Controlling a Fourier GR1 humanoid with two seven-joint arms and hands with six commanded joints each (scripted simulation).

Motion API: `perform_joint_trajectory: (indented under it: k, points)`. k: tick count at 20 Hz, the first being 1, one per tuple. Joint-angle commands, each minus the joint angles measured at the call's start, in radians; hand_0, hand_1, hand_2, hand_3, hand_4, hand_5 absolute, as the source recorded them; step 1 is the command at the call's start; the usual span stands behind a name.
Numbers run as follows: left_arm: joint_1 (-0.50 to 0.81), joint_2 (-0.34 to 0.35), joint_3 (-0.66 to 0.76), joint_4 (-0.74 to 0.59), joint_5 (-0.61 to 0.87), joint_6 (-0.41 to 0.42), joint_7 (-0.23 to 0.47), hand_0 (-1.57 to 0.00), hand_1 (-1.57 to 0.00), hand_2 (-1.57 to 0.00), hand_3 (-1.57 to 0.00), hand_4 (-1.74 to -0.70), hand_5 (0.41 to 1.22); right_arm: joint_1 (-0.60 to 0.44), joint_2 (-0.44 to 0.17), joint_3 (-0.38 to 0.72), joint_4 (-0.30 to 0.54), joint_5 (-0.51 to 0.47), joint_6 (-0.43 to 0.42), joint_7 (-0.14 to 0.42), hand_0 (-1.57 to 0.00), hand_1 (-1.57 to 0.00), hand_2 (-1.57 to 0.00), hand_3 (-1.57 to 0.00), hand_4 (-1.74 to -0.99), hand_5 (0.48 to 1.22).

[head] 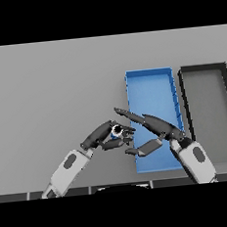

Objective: Pick up the blue pipe and place it into the blue bin.

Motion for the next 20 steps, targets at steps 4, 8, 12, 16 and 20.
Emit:
perform_joint_trajectory:
  k: [4, 8, 12, 16, 20]
  points:
    - [-0.006, 0.004, 0.005, 0.013, 0.008, -0.023, -0.011, -1.57, -1.57, -1.57, -1.53, -1.74, 1.221, -0.098, 0.039, 0.036, 0.063, 0.008, 0.024, 0.042, 0.0, 0.0, 0.0, 0.0, -1.227, 0.532]
    - [0.004, 0.012, -0.005, -0.009, -0.02, -0.012, -0.014, -1.57, -1.57, -1.57, -1.54, -1.74, 1.221, -0.168, 0.099, 0.068, 0.134, 0.017, 0.039, 0.055, 0.0, 0.0, 0.0, 0.0, -1.218, 0.508]
    - [-0.026, 0.042, -0.018, -0.002, -0.054, -0.034, 0.069, -1.18, -1.08, -1.06, -1.03, -1.68, 1.221, -0.252, 0.139, 0.079, 0.191, 0.007, 0.056, 0.092, -0.35, -0.38, -0.38, -0.3, -1.335, 0.507]
    - [-0.028, 0.043, 0.0, 0.002, -0.093, -0.035, 0.089, -0.94, -0.88, -0.86, -0.78, -1.57, 1.221, -0.284, 0.169, 0.096, 0.235, -0.042, 0.093, 0.072, -1.02, -1.01, -1.04, -0.87, -1.53, 0.606]
    - [0.001, 0.012, 0.032, -0.011, -0.018, -0.032, 0.017, -1.31, -1.29, -1.19, -1.25, -1.67, 1.221, -0.269, 0.188, 0.096, 0.248, -0.109, 0.08, 0.103, -1.35, -1.34, -1.35, -1.26, -1.469, 0.905]
